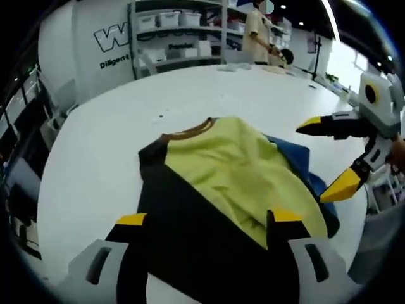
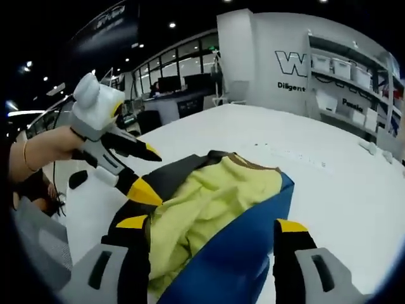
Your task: Fold the garment on the visible template until the final outline fits inside the template.
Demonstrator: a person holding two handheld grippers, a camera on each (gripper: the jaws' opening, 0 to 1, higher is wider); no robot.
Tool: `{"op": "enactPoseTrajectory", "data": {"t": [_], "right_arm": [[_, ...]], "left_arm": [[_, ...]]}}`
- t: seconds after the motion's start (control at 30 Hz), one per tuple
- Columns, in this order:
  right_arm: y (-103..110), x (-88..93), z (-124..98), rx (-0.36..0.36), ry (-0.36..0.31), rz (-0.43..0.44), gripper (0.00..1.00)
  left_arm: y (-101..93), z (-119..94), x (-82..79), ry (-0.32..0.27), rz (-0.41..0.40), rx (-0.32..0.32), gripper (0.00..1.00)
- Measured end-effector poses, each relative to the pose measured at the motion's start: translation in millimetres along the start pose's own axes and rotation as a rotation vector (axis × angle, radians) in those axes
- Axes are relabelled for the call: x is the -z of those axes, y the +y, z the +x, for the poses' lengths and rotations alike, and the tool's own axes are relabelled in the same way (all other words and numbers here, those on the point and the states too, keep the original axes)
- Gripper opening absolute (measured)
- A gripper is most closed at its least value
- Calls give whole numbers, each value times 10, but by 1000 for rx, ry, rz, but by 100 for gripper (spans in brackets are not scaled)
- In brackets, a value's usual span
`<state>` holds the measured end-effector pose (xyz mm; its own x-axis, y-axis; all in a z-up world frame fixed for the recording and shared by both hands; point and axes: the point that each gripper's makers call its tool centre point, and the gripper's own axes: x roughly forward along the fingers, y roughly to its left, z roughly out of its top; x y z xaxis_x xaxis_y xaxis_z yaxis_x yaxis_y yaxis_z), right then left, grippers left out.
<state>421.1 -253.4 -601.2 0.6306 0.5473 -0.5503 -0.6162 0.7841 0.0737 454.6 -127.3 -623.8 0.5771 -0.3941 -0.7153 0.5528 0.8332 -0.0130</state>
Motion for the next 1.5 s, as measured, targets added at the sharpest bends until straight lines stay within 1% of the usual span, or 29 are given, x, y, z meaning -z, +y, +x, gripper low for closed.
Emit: {"op": "enactPoseTrajectory", "data": {"t": [0.17,0.23,0.3,0.4,0.5,0.53,0.6,0.63,0.67,0.77,0.87,0.97,1.03,1.1,1.13,1.17,1.27,1.37,1.5], "right_arm": [[65,171,-34,3,28,5,71],[65,265,-38,15,50,-3,69],[97,334,-54,12,67,6,66],[120,392,-63,14,78,3,62],[126,457,-70,34,92,-2,56],[119,476,-69,42,99,-2,54],[124,528,-67,48,120,0,46],[114,551,-66,57,130,5,43],[106,597,-70,66,152,8,36],[110,626,-75,64,155,23,22],[92,663,-91,82,170,31,14],[89,672,-94,84,171,33,5],[86,675,-95,85,170,29,1],[86,680,-100,86,172,29,0],[89,671,-103,85,165,29,0],[92,666,-102,83,162,29,0],[78,659,-117,90,165,9,0],[55,644,-138,96,160,4,0],[-35,587,-202,128,138,-2,0]], "left_arm": [[-138,-34,96,10,-9,20,61],[-167,-40,138,2,-23,13,56],[-210,-30,195,1,-47,22,54],[-253,-19,267,10,-68,30,51],[-281,-5,311,1,-93,34,46],[-286,16,318,-12,-118,38,44],[-297,35,375,1,-152,47,39],[-297,44,394,4,-154,47,36],[-297,50,423,10,-160,44,34],[-290,45,450,11,-170,43,30],[-300,32,447,-4,-200,67,25],[-283,32,487,-7,-232,82,16],[-280,32,499,-13,-237,87,14],[-277,36,525,-11,-249,90,12],[-277,36,532,-9,-251,90,9],[-279,30,533,-12,-246,92,6],[-280,13,522,-25,-235,98,3],[-275,-15,510,-37,-222,99,2],[-254,-82,487,-46,-212,100,2]]}}
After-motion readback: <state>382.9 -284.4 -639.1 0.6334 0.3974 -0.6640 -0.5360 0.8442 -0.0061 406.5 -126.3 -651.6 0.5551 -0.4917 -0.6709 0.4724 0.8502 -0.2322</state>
